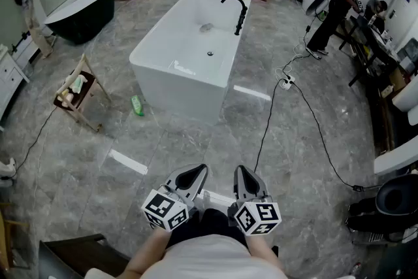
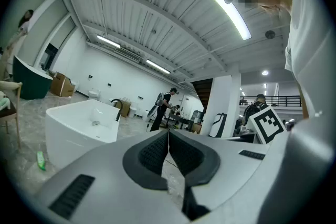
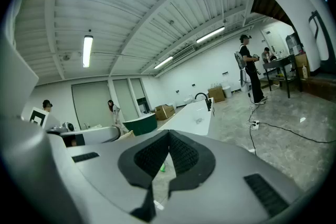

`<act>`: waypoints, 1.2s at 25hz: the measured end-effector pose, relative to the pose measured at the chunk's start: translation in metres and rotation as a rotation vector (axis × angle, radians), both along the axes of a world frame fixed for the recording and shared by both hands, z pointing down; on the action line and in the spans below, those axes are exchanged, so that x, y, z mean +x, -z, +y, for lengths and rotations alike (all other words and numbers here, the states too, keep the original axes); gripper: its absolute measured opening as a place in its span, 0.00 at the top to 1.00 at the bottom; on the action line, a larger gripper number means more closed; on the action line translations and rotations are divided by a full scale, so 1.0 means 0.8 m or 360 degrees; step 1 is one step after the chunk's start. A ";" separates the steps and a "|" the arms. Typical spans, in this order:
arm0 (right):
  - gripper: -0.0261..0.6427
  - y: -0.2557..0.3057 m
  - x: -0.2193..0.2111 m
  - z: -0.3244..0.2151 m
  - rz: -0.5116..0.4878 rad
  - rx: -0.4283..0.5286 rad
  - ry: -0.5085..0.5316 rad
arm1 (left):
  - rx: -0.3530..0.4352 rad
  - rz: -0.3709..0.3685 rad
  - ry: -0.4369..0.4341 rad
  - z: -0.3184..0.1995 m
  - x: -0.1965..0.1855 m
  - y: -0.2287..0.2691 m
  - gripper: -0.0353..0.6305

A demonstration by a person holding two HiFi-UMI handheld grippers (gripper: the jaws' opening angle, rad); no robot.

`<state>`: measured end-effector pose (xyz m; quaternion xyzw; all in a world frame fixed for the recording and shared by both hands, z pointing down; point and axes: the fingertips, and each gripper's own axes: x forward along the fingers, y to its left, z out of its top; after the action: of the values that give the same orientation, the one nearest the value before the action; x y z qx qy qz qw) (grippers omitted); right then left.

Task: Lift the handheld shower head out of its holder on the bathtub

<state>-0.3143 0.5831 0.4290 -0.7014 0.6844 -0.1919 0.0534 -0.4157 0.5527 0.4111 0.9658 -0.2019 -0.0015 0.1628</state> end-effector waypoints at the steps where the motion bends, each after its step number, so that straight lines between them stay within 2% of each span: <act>1: 0.94 -0.001 0.001 0.000 0.0001 -0.0003 0.0000 | -0.0001 -0.0003 -0.0002 0.000 0.001 -0.002 0.93; 9: 0.94 -0.005 -0.011 0.001 0.0009 -0.0020 -0.0014 | -0.0022 -0.0012 -0.0033 0.002 -0.007 -0.009 0.93; 22: 0.94 -0.006 -0.033 0.011 -0.0006 0.0066 -0.0084 | -0.0056 -0.0014 -0.0118 -0.005 -0.028 -0.028 0.93; 30: 0.94 -0.011 -0.009 -0.036 -0.0007 0.0096 -0.0145 | -0.0080 -0.0020 -0.0082 -0.049 -0.020 -0.040 0.93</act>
<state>-0.3217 0.5540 0.4375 -0.7294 0.6572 -0.1700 0.0847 -0.4316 0.5132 0.4433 0.9663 -0.1778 0.0140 0.1857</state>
